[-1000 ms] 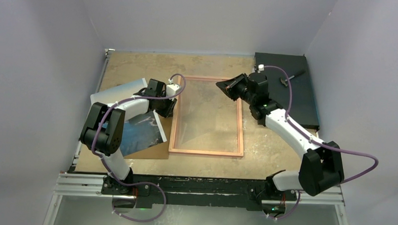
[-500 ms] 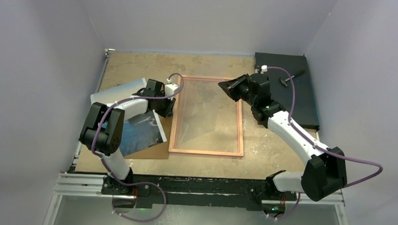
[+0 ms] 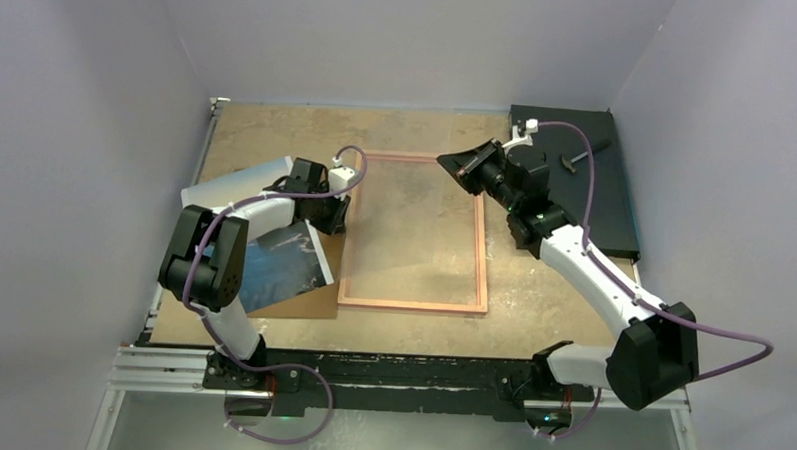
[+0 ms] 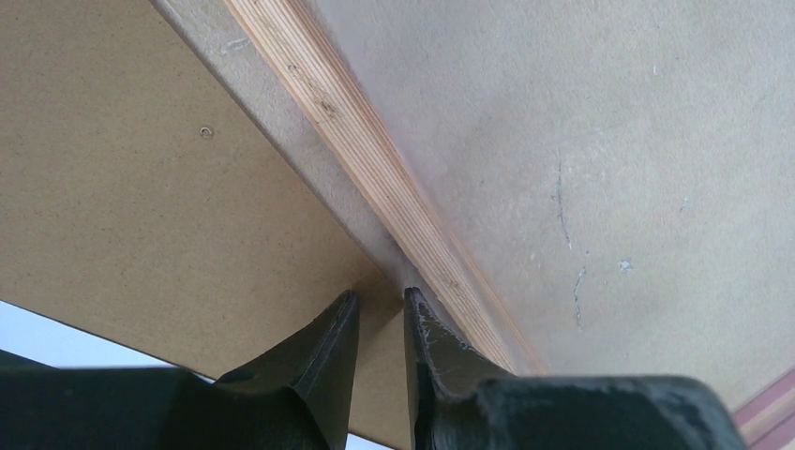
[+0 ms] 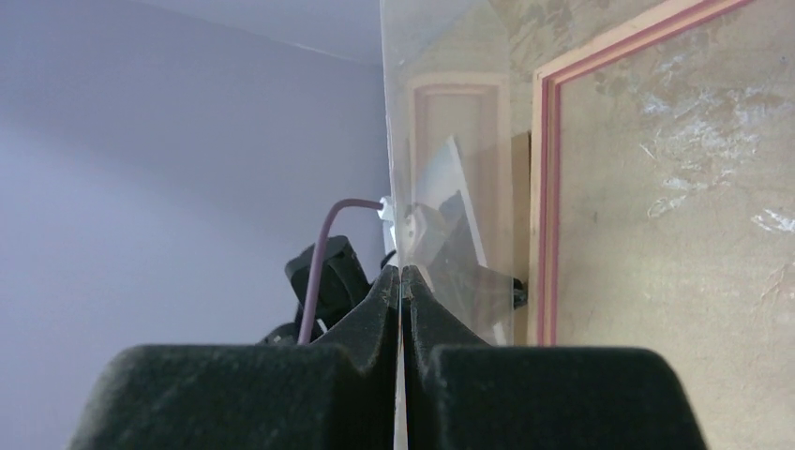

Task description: Put the photo into the frame

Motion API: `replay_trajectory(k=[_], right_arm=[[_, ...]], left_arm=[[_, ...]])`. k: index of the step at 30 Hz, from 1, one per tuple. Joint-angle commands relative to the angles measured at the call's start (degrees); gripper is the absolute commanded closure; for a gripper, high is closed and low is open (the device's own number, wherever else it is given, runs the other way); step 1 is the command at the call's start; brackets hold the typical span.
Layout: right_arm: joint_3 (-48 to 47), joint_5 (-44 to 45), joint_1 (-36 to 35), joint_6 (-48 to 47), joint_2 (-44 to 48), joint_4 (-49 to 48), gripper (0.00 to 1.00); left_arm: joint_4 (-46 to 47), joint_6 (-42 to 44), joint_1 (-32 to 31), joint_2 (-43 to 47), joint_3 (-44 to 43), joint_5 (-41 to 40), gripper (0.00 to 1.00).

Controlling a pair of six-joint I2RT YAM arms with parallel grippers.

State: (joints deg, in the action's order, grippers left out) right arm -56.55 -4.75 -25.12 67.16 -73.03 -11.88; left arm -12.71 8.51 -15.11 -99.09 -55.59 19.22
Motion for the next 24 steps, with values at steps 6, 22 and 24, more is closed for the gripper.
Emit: replay_trajectory(k=[6,22,24], right_arm=[[0.3,-8.5,1.0,-12.1,-1.2,-2.1,1.00],[10.0,-7.0,7.8,-14.6,1.7,-2.0,1.00],[10.1,-6.5,8.1,-15.5,1.6,-2.0,1.00]], left_arm=[[-3.9,-0.2,3.8,3.1,-0.2,1.6,0.79],[-3.4,-1.3,3.7,3.3,0.2,3.5,0.78],[-3.4,-1.5,3.5,3.0,0.0,3.6,0.79]])
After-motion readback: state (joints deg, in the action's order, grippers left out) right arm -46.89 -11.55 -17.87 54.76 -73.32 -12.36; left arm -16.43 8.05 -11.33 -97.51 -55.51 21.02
